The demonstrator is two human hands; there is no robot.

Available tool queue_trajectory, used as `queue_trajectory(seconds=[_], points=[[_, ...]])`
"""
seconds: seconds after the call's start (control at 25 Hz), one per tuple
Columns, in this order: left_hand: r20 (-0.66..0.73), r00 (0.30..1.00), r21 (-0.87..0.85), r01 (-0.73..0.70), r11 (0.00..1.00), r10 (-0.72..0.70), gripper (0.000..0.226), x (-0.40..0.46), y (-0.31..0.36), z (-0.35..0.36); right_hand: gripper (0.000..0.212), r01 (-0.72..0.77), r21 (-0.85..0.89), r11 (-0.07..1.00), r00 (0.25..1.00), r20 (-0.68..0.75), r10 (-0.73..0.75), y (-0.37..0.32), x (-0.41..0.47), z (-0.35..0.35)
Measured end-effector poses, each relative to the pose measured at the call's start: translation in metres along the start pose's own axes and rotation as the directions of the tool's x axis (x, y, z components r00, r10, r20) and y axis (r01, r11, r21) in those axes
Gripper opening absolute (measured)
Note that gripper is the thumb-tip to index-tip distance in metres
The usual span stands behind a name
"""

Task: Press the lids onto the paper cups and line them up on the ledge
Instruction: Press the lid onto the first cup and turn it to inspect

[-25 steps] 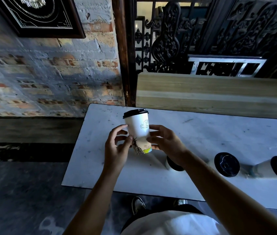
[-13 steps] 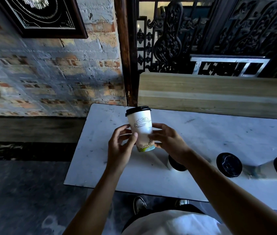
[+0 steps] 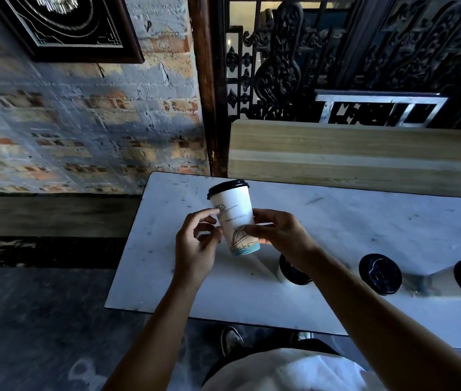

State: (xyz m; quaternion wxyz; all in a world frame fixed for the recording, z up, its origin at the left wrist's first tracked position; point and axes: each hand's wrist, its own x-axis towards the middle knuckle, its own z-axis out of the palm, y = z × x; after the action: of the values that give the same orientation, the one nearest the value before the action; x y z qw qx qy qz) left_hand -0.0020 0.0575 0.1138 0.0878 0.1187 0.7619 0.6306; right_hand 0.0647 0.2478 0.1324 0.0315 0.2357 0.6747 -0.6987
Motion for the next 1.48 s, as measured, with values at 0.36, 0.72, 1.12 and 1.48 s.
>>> queue_trajectory(seconds=[0.36, 0.72, 1.12, 1.48], points=[[-0.01, 0.992, -0.205, 0.119, 0.972, -0.123, 0.027, 0.001, 0.004, 0.004, 0.031, -0.027, 0.152, 0.988, 0.999, -0.016, 0.03, -0.008, 0.0, 0.001], [0.001, 0.992, -0.173, 0.125, 0.977, -0.127, 0.029, 0.003, 0.0, 0.003, 0.038, 0.003, 0.162, 0.987, 1.0, 0.002, -0.004, -0.006, 0.0, 0.001], [-0.007, 0.995, -0.184, 0.1, 0.978, -0.103, 0.02, 0.003, -0.003, 0.006, 0.045, -0.001, 0.229, 0.973, 0.998, 0.064, -0.014, -0.005, 0.0, -0.003], [0.031, 0.989, -0.149, 0.145, 0.978, -0.142, 0.027, 0.005, -0.005, 0.006, 0.057, 0.008, 0.209, 0.978, 0.999, 0.04, -0.017, 0.004, 0.005, -0.004]])
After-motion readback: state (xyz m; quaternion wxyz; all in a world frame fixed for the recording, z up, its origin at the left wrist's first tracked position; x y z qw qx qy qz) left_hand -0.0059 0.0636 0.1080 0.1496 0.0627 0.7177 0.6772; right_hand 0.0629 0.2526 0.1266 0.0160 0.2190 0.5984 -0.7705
